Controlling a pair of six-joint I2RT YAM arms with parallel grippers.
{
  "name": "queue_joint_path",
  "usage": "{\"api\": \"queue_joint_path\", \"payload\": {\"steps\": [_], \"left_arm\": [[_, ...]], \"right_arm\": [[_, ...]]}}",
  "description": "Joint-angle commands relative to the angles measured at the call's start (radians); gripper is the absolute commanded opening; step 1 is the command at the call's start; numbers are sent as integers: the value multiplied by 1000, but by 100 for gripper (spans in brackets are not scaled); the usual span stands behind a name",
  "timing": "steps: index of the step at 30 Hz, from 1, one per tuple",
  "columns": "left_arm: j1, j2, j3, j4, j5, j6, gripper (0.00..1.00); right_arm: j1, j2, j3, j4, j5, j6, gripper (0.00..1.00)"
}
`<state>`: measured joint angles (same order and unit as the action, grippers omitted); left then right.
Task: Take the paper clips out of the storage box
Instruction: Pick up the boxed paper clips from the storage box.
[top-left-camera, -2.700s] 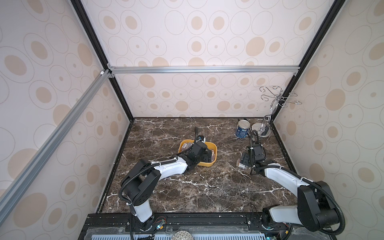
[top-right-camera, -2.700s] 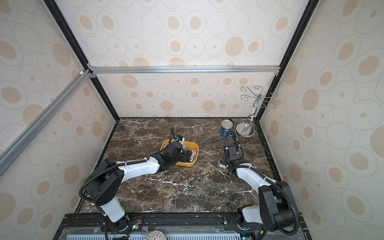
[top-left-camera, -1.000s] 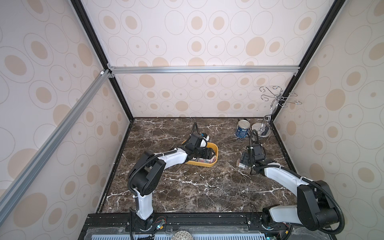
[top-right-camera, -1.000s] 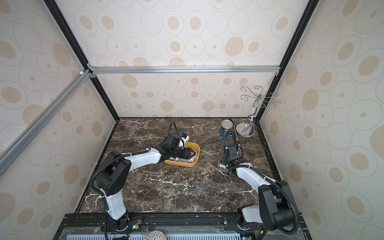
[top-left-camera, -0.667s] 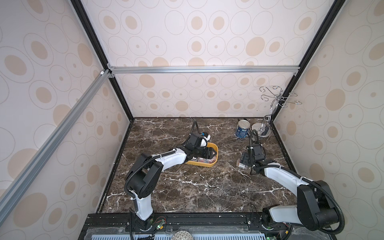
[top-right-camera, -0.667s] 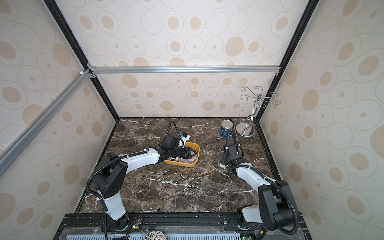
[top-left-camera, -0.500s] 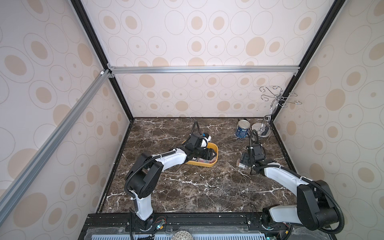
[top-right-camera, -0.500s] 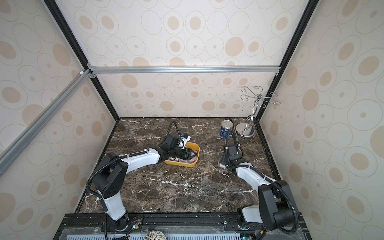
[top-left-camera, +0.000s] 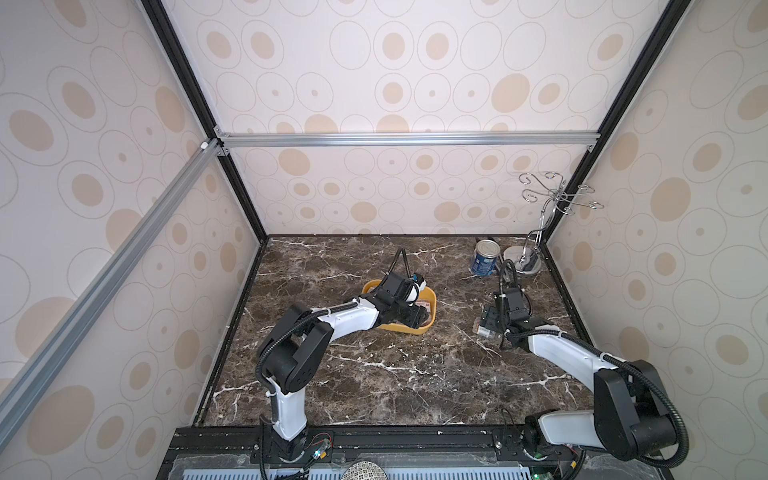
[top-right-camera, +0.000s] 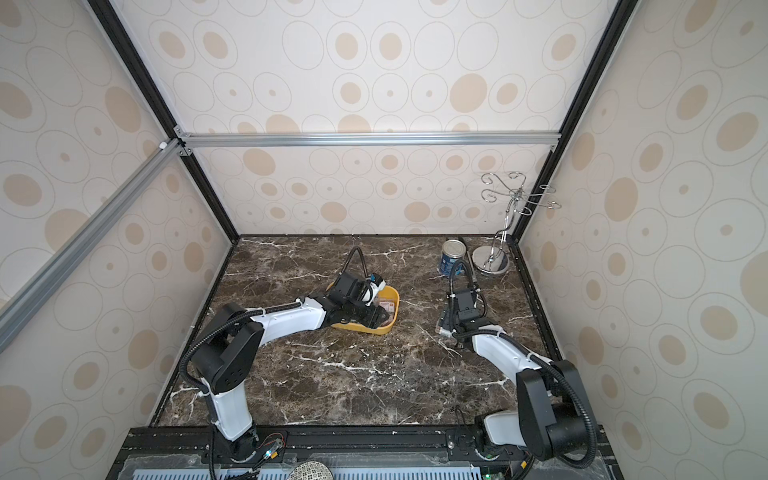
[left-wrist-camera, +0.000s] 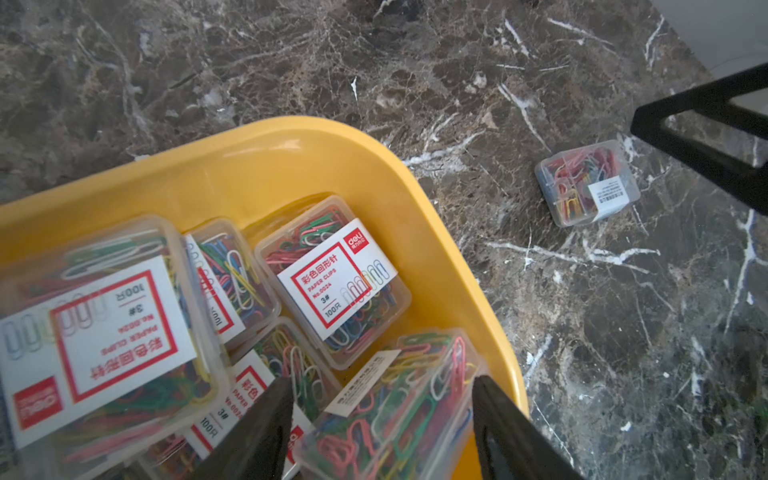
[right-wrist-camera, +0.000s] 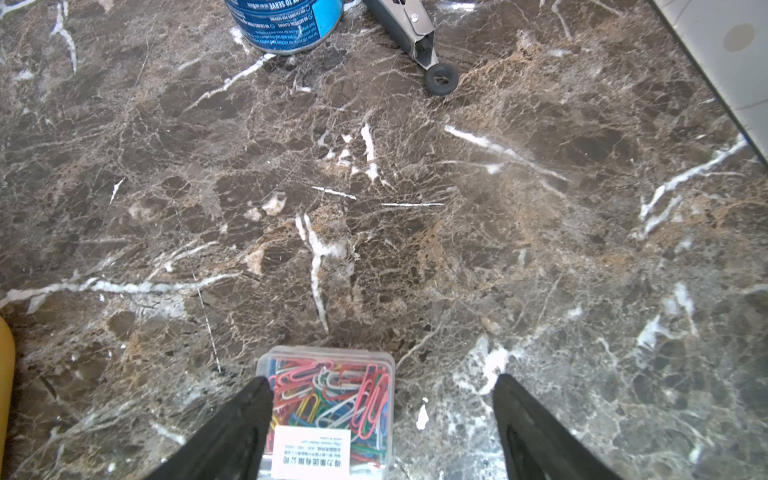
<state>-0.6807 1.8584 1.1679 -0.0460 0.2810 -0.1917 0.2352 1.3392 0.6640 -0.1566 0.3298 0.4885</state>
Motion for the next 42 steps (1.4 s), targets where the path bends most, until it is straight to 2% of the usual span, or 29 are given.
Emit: {"api": "queue_joint_path", "payload": {"steps": [1, 8, 11, 15, 20, 26, 31, 36, 42], "left_arm": [[1, -26, -22, -29, -28, 94, 75], [0, -58, -58, -1, 15, 166, 88], [-2, -59, -77, 30, 43, 195, 88], [-2, -27, -54, 14, -2, 216, 82], [-6, -12, -33, 11, -17, 221, 66], [-17, -8, -13, 8, 66, 242, 60], [-30, 11, 14, 3, 152, 266, 61], [-35, 30, 22, 17, 178, 277, 61], [-35, 45, 29, 10, 168, 276, 42]], "right_arm": [[0, 5, 22, -15, 3, 3, 85], [-1, 3, 20, -15, 2, 4, 85], [-1, 2, 19, -13, 2, 4, 85], [0, 2, 19, -14, 2, 4, 85], [0, 0, 18, -12, 2, 2, 85], [-1, 0, 18, -12, 0, 2, 85], [-1, 0, 18, -12, 1, 2, 85], [0, 0, 18, -12, 1, 2, 85], [0, 5, 21, -13, 0, 2, 85]]}}
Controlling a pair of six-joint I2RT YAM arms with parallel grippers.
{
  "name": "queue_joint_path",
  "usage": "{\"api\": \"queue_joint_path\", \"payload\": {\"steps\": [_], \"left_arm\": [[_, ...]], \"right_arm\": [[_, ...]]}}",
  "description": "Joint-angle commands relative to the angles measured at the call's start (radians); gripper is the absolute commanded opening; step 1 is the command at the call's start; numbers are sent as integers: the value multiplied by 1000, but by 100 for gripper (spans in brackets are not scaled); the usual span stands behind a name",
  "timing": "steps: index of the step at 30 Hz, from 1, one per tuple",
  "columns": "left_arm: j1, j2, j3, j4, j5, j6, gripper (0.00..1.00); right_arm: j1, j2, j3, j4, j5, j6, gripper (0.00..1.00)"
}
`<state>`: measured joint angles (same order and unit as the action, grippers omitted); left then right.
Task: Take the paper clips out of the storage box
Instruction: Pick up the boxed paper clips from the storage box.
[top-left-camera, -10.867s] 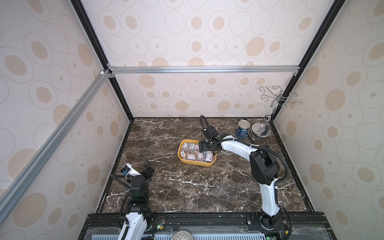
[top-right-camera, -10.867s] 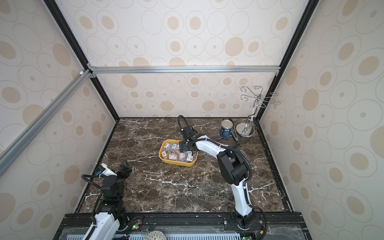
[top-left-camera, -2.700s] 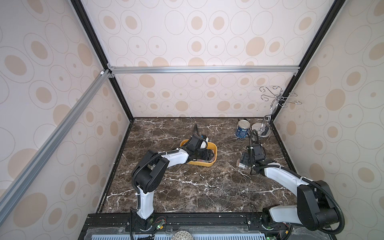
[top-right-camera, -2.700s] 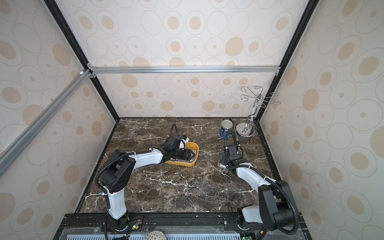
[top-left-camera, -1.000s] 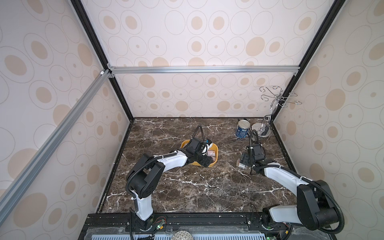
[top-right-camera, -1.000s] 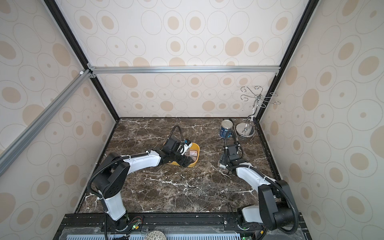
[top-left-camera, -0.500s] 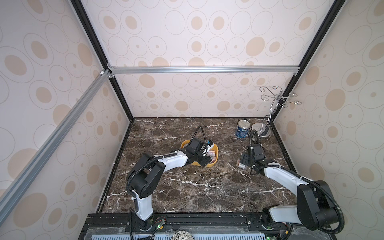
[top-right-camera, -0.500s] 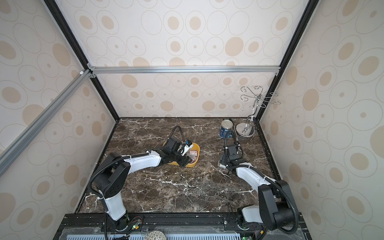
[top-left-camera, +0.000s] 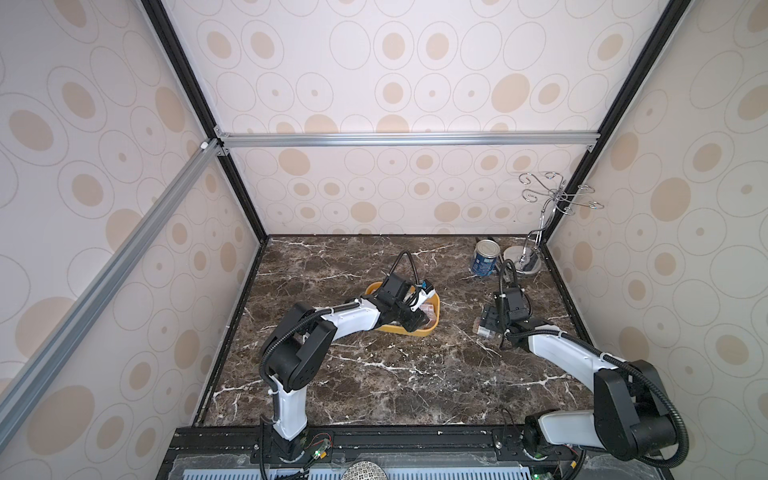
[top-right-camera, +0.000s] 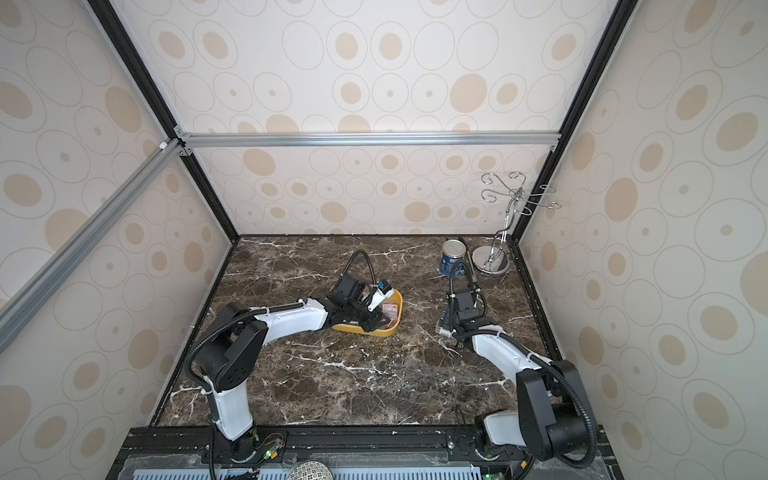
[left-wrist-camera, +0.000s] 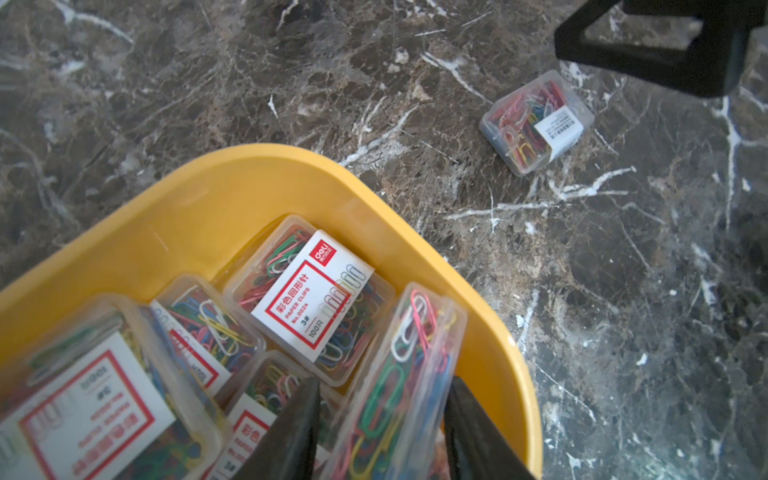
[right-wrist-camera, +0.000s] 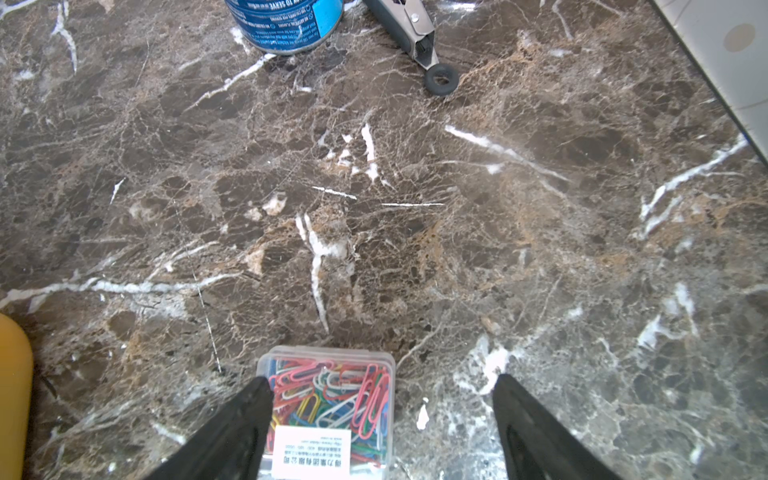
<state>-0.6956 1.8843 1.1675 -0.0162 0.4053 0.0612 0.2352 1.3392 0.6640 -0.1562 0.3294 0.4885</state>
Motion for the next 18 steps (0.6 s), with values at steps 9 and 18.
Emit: {"api": "queue_joint_path", "payload": {"steps": [9, 18], "left_arm": [[-20, -4, 59, -28, 1, -13, 27], [-22, -126, 62, -19, -84, -116, 18]], "right_arm": [[-1, 4, 22, -12, -1, 2, 85], [-1, -4, 14, -8, 1, 2, 85]]}}
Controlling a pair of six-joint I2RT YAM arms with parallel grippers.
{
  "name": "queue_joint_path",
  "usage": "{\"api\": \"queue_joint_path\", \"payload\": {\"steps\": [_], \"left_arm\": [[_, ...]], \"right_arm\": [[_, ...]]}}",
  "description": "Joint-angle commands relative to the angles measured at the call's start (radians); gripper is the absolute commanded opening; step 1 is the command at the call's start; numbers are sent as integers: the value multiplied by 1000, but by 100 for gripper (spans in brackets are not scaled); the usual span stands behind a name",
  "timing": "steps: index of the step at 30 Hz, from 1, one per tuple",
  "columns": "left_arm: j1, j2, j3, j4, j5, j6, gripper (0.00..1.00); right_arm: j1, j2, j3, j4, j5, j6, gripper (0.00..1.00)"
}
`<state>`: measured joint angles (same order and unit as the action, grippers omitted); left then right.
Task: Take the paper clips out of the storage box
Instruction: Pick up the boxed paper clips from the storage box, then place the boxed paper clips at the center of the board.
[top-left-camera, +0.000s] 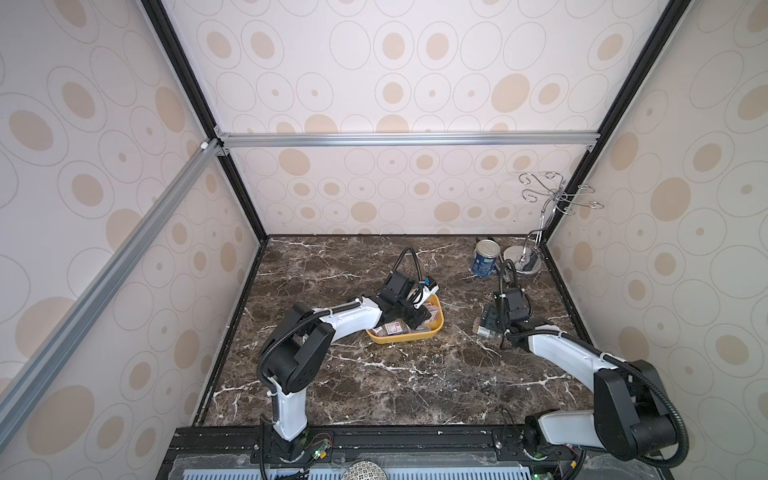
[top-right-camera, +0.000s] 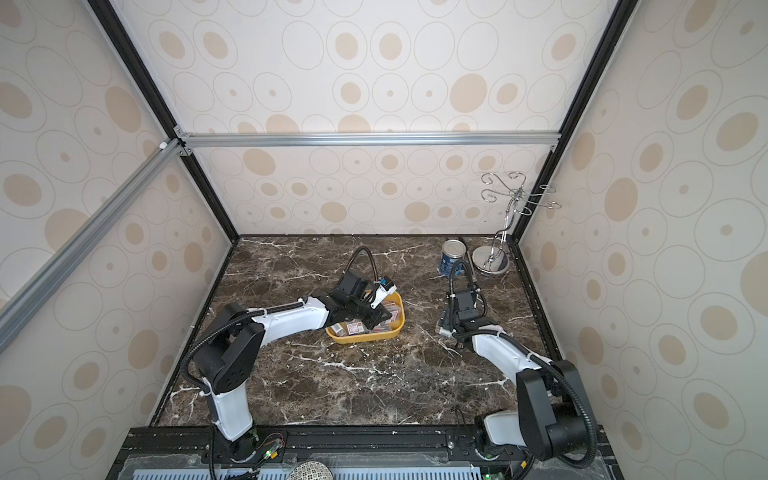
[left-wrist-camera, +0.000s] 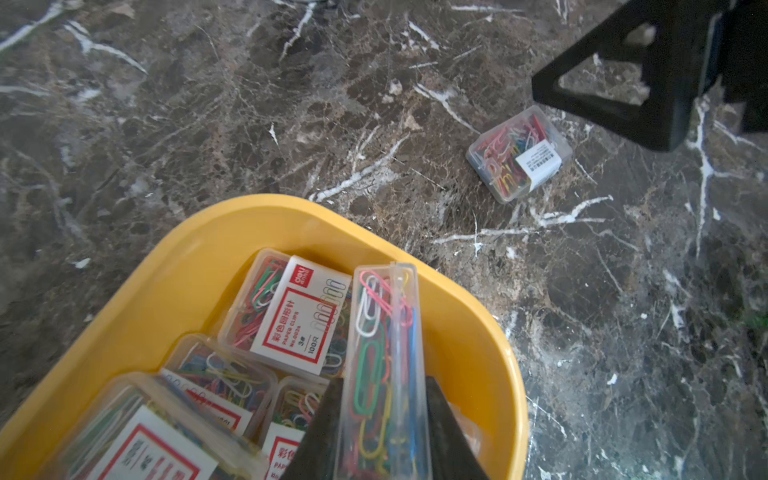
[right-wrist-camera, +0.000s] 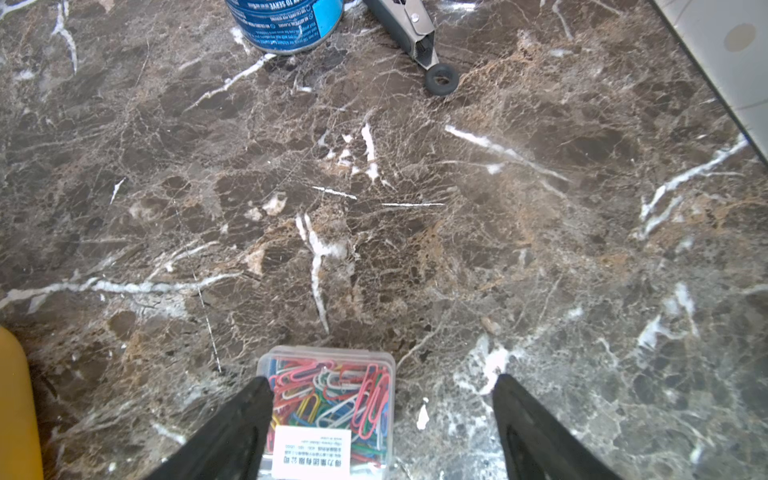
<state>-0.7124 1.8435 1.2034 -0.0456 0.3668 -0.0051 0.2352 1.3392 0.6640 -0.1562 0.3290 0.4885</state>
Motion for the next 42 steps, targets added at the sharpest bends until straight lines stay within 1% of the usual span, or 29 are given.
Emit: {"api": "queue_joint_path", "payload": {"steps": [1, 4, 7, 12, 15, 16, 20, 23, 25, 27, 30, 33, 37, 42], "left_arm": [[-5, -104, 19, 11, -59, -64, 18], [-3, -186, -20, 26, -102, -121, 16], [2, -296, -87, 49, -143, -177, 12], [57, -521, -272, 104, -241, -307, 13], [140, -660, -406, 131, -304, -407, 14], [177, -699, -439, 133, -307, -434, 13], [328, -846, -597, 166, -291, -499, 13], [425, -909, -683, 201, -273, -541, 14], [493, -928, -729, 220, -257, -573, 15], [571, -919, -777, 256, -212, -614, 16], [681, -861, -832, 320, -118, -665, 15], [766, -776, -871, 415, -41, -706, 15], [807, -681, -887, 489, 5, -742, 15], [813, -578, -884, 566, 16, -770, 16]], "right_arm": [[0, -6, 13, -7, 1, 2, 85], [0, -3, 15, -9, 1, 2, 85], [-1, -3, 15, -10, 1, 2, 85], [0, -4, 14, -8, 0, 2, 85], [-1, -6, 11, -6, 0, 2, 85], [0, -6, 12, -6, 0, 2, 85], [1, -2, 15, -8, 1, 0, 85], [2, -2, 16, -6, 1, 1, 85], [3, -2, 16, -7, 1, 0, 85], [3, -3, 14, -6, 4, 1, 85], [3, 0, 15, -6, 2, 1, 85], [3, 7, 23, -13, 2, -2, 85], [4, 4, 20, -11, 4, -2, 85], [3, -6, 13, -5, 2, -2, 85]]}}
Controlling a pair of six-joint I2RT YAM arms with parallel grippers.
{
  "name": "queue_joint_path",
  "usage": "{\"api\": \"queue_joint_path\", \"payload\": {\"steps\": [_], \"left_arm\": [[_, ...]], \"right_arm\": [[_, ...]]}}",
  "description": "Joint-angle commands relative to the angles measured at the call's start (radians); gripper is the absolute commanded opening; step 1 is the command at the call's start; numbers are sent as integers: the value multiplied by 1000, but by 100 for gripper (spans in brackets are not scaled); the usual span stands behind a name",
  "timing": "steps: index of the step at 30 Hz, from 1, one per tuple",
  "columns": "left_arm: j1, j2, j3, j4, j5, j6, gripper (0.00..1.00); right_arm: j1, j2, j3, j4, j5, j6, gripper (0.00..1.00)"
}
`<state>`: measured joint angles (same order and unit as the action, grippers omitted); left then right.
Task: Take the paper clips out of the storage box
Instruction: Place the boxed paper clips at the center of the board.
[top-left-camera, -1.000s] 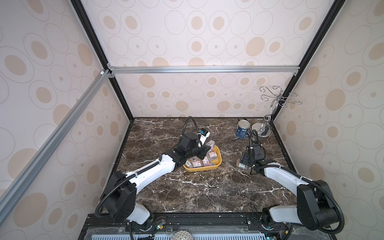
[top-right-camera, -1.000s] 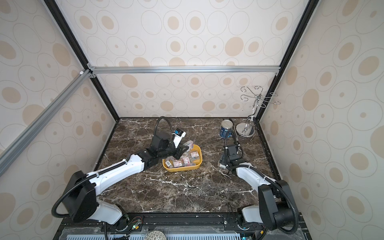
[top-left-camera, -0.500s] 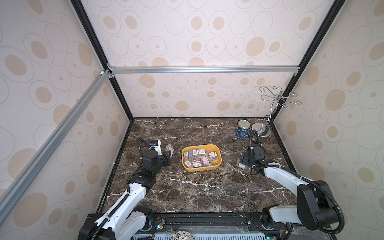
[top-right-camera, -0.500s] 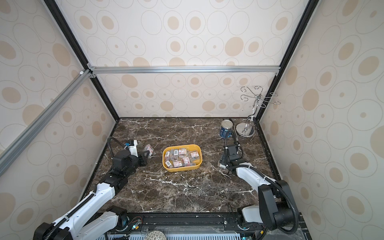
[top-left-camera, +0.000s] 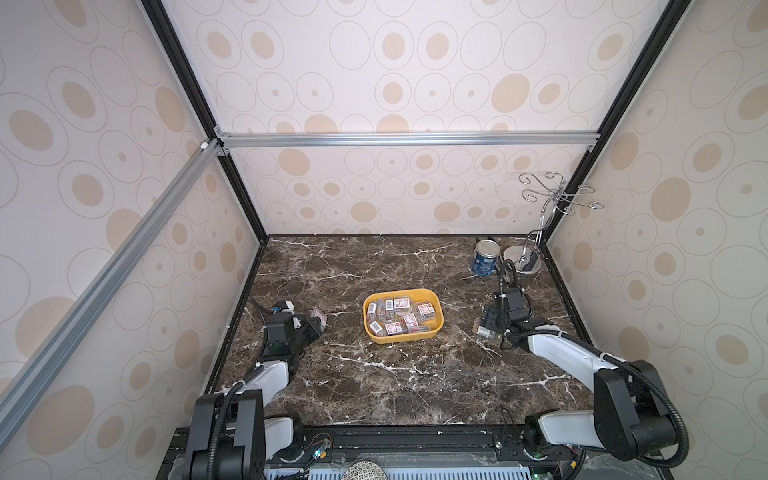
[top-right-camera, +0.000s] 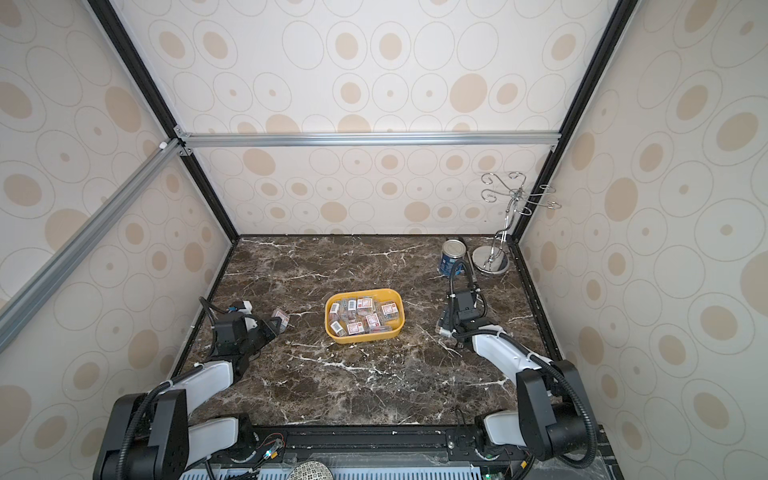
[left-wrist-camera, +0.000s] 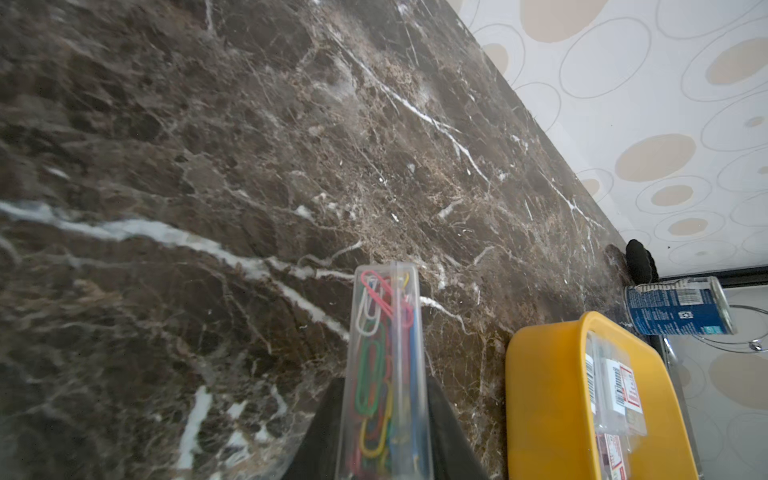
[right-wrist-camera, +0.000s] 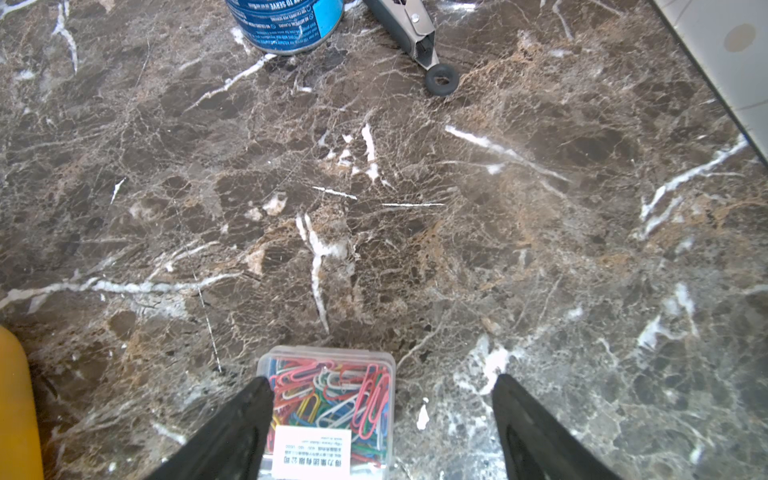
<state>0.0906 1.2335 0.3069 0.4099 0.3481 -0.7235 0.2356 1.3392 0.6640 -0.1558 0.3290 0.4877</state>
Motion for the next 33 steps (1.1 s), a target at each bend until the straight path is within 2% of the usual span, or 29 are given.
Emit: {"api": "queue_joint_path", "payload": {"steps": [1, 9, 13, 16, 18, 21, 22, 28, 31, 33], "left_arm": [[14, 64, 19, 123, 43, -60, 16], [36, 265, 82, 179, 98, -115, 16], [31, 276, 68, 213, 104, -125, 17], [17, 292, 98, 163, 116, -89, 19], [16, 328, 116, 169, 181, -75, 20], [6, 367, 117, 199, 220, -74, 22], [-3, 375, 118, 202, 224, -70, 27], [-43, 398, 130, 199, 215, -66, 37], [-43, 381, 130, 183, 221, -57, 54], [-44, 356, 130, 163, 215, -46, 68]], "right_arm": [[3, -5, 11, -4, 3, 0, 85], [5, 2, 19, -11, 3, -1, 85], [5, -6, 14, -6, 5, 0, 85], [5, -3, 13, -5, 2, -1, 85], [5, 5, 22, -13, 5, 0, 85], [7, 4, 22, -13, 7, 0, 84], [7, 1, 18, -11, 7, 0, 85], [7, -8, 11, -5, 10, 2, 84], [7, -1, 17, -11, 12, 2, 85], [8, 2, 20, -14, 12, 3, 84]]}}
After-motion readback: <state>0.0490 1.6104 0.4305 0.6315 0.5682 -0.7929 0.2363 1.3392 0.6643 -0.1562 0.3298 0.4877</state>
